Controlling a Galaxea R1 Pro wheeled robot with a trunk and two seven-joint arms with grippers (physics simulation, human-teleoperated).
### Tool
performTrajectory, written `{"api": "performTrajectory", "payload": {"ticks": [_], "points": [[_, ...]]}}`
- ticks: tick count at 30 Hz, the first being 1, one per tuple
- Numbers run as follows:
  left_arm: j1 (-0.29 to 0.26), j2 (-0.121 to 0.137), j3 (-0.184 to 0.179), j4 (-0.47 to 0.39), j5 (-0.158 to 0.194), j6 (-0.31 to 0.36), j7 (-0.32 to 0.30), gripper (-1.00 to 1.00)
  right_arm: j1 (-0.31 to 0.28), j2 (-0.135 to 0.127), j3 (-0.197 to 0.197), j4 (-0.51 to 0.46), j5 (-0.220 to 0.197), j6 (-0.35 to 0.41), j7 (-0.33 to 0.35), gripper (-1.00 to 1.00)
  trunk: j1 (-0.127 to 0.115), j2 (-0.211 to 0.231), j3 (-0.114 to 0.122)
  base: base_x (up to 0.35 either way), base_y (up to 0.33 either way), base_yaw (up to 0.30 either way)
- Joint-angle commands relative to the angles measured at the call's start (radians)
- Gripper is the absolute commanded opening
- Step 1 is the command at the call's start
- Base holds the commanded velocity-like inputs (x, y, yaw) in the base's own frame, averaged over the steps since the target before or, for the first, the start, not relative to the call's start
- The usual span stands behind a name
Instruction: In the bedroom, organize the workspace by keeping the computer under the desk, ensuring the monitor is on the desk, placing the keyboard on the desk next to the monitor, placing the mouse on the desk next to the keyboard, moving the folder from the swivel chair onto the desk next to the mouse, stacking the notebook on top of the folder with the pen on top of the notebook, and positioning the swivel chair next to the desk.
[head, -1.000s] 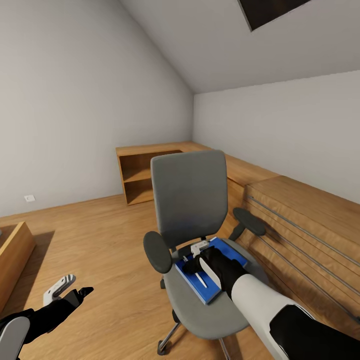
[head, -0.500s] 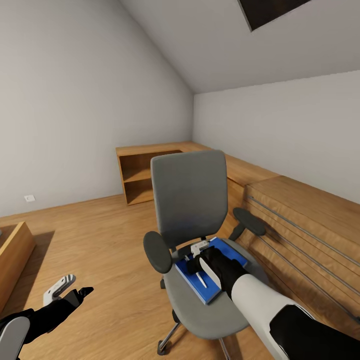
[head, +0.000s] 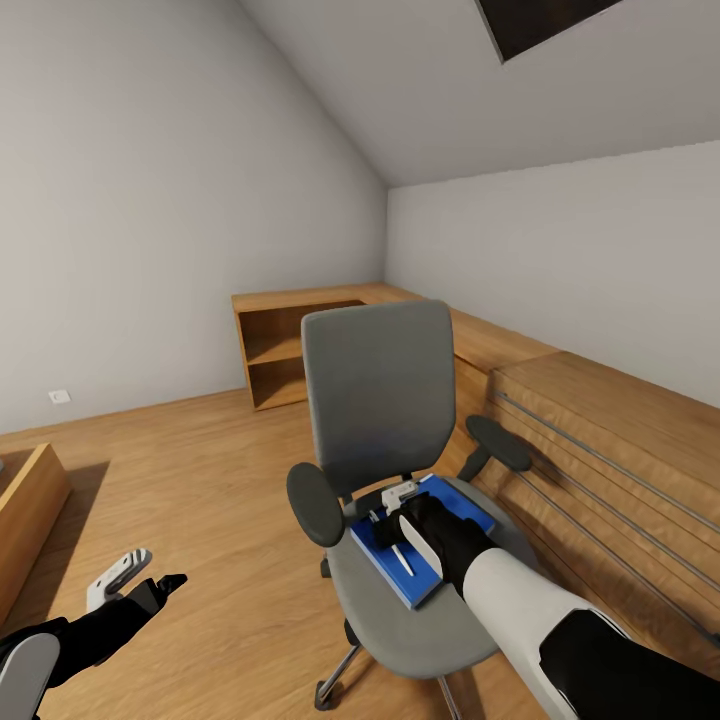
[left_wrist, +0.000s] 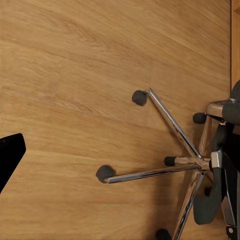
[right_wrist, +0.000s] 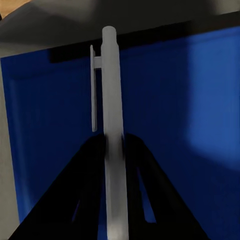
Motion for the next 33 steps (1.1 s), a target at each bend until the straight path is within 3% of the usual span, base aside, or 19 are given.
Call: {"api": "performTrajectory", "payload": {"ticks": [1,24,30,33], "points": [[-0.001,0.0,0.001,-0.001,0.011,0.003,0.009,1.0,-0.001,-0.001,0.007,-0.001,-0.009,0.004,-0.003,-1.0,0.0,0.0,-0.001,0.0,0.0,0.0],[-0.001,0.0,0.002,0.0,0.009,0.003,0.009,1.0,-0.001,-0.001,0.007,-0.001,-0.009,0.004,-0.003,-1.0,0.0,0.0,-0.001,0.0,0.0,0.0],[-0.001,0.0,0.002,0.0,0.009,0.002,0.009,1.0,-0.001,-0.001,0.007,-0.001,-0.009,0.004,-0.003,-1.0,-0.023,0.042,0.018,0.0,0.0,0.0],[-0.001,0.0,0.002,0.0,0.009,0.002,0.009,1.0,-0.001,-0.001,0.007,-0.001,-0.009,0.004,-0.003,-1.0,-0.023,0.042,0.018,0.0,0.0,0.0]]}}
